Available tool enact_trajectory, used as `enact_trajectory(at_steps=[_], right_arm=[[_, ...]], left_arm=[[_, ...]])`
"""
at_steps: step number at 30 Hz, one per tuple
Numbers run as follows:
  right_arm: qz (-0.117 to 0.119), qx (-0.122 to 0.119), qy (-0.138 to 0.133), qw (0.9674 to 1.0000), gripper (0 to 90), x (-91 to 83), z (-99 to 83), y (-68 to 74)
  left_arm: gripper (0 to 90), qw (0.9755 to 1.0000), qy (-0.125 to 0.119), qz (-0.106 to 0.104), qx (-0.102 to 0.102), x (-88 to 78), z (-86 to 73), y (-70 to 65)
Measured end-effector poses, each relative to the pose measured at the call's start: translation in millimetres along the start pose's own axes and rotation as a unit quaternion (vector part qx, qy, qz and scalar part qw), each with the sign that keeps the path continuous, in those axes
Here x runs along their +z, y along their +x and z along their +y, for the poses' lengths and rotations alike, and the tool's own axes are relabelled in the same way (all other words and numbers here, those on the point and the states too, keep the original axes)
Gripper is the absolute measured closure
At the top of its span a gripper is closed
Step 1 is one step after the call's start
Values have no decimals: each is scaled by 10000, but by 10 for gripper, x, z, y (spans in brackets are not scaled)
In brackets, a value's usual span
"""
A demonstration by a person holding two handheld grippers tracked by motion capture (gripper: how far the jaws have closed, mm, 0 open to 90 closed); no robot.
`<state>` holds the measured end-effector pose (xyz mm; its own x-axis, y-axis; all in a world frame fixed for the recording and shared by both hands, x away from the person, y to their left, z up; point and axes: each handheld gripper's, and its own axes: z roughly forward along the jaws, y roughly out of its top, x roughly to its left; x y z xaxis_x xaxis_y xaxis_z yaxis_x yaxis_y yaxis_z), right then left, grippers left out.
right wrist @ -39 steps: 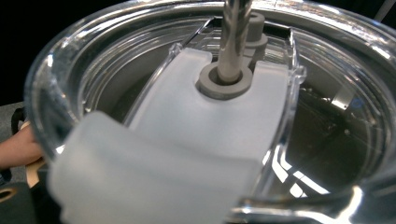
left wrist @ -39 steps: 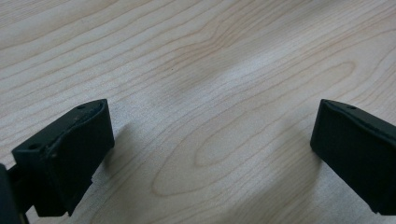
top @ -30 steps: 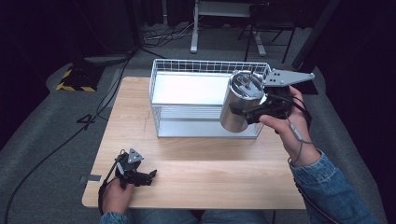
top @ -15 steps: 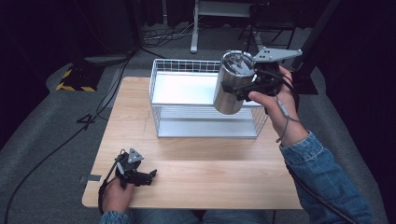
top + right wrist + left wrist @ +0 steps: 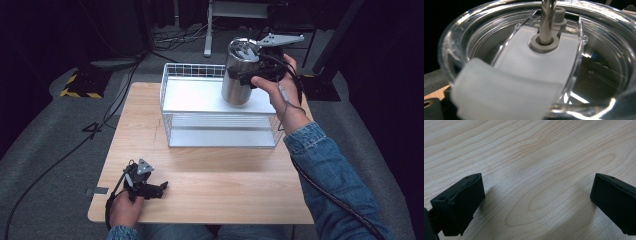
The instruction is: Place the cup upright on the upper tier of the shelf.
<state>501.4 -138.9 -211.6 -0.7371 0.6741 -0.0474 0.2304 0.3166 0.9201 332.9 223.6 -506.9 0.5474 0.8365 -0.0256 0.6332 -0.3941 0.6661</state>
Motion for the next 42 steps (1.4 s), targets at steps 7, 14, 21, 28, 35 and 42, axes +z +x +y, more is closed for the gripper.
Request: enact_trajectory(at_steps=[7, 14, 21, 28, 35, 42], right_arm=[[7, 37, 32, 10000, 38, 216, -27, -5], [-74, 129, 115, 9998, 38, 324, -72, -55], [-45, 163, 178, 9997, 38, 378, -103, -65], [-19, 265, 179, 9995, 37, 397, -107, -90], [35, 278, 189, 9994, 34, 402, -109, -112], [34, 367, 123, 9992, 27, 407, -128, -117]], left_arm=[[0, 10000, 3, -3, -6, 0, -1, -1], [0, 10000, -1, 1, -13, 0, -1, -2], [0, 10000, -1, 1, -12, 0, -1, -2], [0, 10000, 0, 1, -12, 0, 0, -2], [0, 10000, 2, 8, 1, -1, 0, -1], [0, 10000, 0, 2, -12, 0, -1, -2]])
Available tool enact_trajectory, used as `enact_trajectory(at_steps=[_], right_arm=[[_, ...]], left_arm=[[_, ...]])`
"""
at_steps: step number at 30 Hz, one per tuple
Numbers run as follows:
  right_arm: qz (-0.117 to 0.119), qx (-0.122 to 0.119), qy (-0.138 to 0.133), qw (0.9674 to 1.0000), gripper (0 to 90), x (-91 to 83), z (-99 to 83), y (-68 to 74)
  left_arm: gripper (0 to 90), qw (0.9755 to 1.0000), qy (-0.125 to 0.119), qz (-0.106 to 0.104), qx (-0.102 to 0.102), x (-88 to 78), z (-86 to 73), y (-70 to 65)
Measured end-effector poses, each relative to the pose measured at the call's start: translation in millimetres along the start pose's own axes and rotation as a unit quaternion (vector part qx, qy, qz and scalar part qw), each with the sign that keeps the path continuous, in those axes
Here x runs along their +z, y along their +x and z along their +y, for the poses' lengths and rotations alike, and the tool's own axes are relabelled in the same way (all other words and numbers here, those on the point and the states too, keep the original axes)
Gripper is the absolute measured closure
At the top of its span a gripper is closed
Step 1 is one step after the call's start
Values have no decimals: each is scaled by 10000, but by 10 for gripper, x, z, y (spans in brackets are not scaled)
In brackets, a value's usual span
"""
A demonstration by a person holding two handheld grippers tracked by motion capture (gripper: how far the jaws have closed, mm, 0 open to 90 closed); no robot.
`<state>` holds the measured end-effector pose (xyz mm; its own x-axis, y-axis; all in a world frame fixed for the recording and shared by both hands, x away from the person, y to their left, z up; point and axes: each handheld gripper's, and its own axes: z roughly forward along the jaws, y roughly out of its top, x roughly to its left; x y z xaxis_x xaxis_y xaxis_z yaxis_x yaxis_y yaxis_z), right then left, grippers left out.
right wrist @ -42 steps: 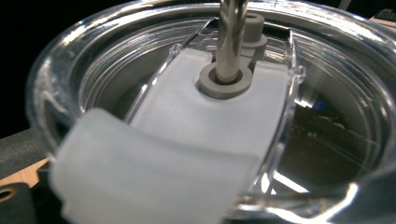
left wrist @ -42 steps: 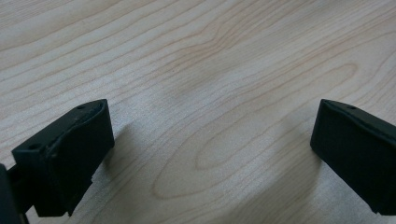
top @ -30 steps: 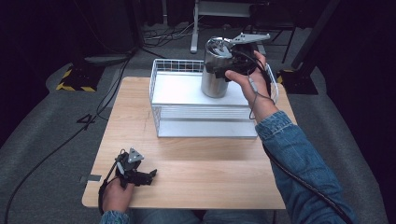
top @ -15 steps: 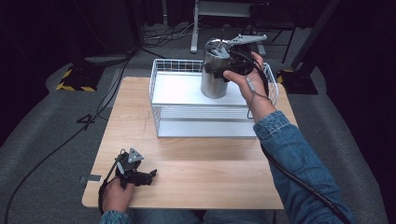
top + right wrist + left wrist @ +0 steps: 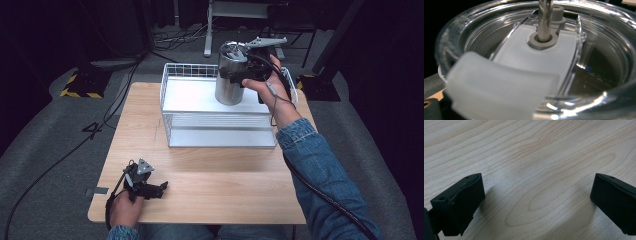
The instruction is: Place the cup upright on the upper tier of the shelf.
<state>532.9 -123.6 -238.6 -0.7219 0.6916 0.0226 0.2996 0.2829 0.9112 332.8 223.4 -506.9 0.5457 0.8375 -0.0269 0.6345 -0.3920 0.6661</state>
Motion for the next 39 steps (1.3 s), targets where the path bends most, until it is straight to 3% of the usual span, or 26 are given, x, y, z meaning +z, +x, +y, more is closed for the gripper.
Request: enact_trajectory(at_steps=[7, 20, 25, 27, 33, 39], right_arm=[[62, 86, 7, 9999, 17, 3, -10, -13], [-1, -100, -49, 9999, 0, -22, -54, -12], [-125, -351, 54, 9993, 0, -67, -76, 41], [-212, -296, 118, 9993, 0, -97, -88, 40], [-138, -203, 7, 9997, 0, -260, -140, 34], [9, -311, -145, 9994, 0, -457, -199, 102]], left_arm=[[0, 10000, -1, 0, 0, 0, 0, 0], [0, 10000, -2, -1, 10, 0, 1, 2], [0, 10000, 7, -1, 19, -1, 1, 3], [0, 10000, 6, -2, 17, -1, 1, 2], [0, 10000, 4, -7, -2, 0, 0, 0], [0, 10000, 13, 0, 17, -2, 1, 2]])
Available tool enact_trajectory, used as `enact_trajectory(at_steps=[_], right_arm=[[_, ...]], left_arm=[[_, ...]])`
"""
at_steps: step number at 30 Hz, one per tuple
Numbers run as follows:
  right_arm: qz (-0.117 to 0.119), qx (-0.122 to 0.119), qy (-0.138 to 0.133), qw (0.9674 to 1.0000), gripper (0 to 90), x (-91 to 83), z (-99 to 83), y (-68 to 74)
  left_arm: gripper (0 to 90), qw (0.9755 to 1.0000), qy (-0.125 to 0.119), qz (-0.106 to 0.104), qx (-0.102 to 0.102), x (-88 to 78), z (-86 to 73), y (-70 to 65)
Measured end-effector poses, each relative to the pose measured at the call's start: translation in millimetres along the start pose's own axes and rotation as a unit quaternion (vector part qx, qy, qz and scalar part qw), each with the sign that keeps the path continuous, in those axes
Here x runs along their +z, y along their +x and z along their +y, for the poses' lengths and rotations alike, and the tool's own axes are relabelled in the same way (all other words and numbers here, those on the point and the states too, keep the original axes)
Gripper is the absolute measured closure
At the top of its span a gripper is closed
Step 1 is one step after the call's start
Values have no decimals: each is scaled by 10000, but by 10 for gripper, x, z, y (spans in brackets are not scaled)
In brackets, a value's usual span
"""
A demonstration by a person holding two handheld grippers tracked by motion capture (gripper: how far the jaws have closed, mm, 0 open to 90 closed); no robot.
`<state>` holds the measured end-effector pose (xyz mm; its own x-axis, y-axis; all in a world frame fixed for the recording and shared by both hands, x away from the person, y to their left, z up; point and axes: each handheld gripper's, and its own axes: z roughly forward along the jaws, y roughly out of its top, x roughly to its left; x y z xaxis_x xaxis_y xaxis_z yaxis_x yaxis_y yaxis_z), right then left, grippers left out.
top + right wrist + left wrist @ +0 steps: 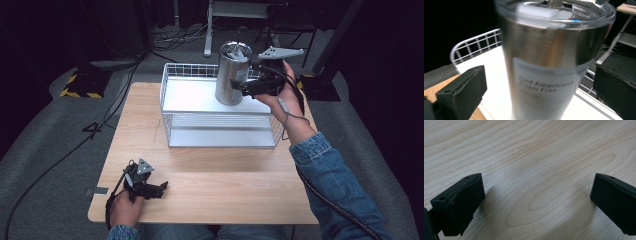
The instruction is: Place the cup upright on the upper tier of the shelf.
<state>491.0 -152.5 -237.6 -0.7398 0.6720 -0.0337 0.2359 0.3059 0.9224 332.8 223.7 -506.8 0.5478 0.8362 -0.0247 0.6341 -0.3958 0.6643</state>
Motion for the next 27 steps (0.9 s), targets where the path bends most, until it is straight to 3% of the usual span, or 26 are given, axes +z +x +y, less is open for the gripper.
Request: enact_trajectory(at_steps=[14, 27], right_arm=[[493, -205, -339, 9980, 0, -657, -191, 189], [594, -320, -277, 9973, 0, -1081, -533, 234]], left_arm=[[0, 10000, -11, 1, -27, 1, -2, -5], [0, 10000, -7, 15, -29, 2, 1, -3]])
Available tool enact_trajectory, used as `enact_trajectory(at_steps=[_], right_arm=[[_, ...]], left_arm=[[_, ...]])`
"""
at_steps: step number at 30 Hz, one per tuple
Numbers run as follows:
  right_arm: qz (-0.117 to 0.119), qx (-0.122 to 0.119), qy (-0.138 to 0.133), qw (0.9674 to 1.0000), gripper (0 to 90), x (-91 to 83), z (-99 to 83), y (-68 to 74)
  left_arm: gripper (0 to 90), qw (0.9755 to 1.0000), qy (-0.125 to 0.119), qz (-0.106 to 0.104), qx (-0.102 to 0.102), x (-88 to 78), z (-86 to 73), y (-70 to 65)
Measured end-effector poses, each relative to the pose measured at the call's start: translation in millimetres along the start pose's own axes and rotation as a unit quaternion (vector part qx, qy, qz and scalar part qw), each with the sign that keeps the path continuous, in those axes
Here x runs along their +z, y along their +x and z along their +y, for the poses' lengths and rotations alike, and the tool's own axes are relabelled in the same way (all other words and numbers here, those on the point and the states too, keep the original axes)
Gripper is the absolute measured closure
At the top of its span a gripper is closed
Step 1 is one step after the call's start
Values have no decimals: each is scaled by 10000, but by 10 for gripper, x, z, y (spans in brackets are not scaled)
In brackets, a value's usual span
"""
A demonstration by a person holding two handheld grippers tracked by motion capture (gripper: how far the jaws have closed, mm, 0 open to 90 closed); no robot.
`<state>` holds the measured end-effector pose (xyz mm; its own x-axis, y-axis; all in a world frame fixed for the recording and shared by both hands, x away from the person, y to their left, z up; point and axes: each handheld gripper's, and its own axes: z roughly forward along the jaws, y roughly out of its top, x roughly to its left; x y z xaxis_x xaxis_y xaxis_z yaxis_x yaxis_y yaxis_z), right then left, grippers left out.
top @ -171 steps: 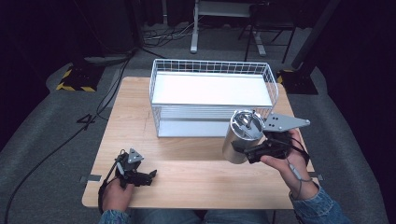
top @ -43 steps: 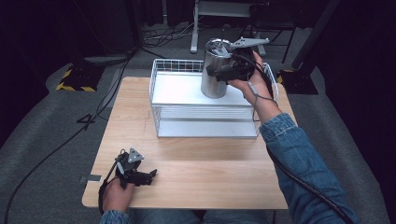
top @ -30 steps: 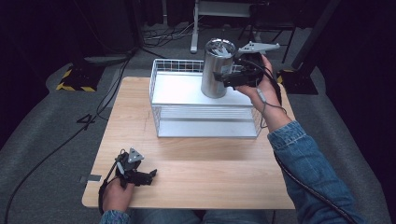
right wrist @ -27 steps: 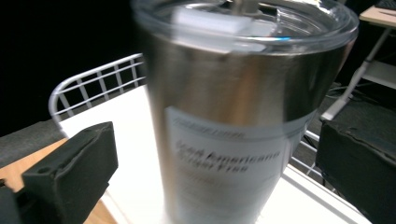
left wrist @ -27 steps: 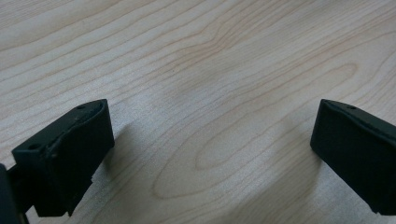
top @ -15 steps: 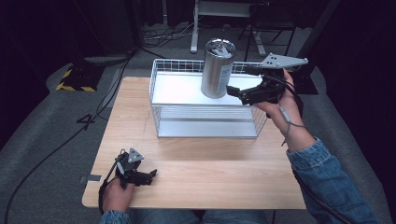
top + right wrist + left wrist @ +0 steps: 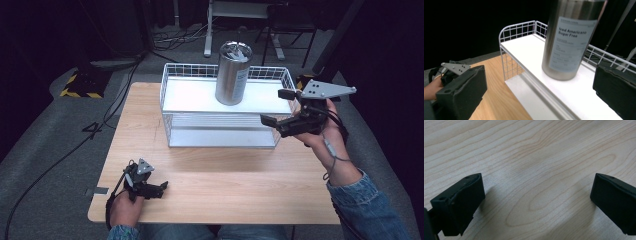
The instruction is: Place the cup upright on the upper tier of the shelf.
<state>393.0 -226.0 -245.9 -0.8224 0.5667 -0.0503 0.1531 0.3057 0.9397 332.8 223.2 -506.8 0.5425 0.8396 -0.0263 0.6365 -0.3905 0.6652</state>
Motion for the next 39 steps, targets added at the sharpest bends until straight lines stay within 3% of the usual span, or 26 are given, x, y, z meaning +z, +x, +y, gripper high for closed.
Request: enact_trajectory(at_steps=[13, 18, 27, 33, 39], right_arm=[[-8, 114, 196, 9997, 0, -310, -383, 62], [-120, 19, 323, 9994, 0, -379, -539, 94], [-48, 236, 579, 9980, 0, -366, -917, 106], [-68, 389, 955, 9946, 0, -274, -1185, 83], [-77, 533, 1124, 9922, 0, -208, -1412, 69]], left_arm=[[0, 10000, 6, -9, -4, 1, 2, 0], [0, 10000, 2, -10, -16, 2, 1, -1], [0, 10000, 6, -8, -4, 1, 2, 0], [0, 10000, 4, -9, -16, 2, 2, -1], [0, 10000, 3, -8, -14, 2, 2, -1]])
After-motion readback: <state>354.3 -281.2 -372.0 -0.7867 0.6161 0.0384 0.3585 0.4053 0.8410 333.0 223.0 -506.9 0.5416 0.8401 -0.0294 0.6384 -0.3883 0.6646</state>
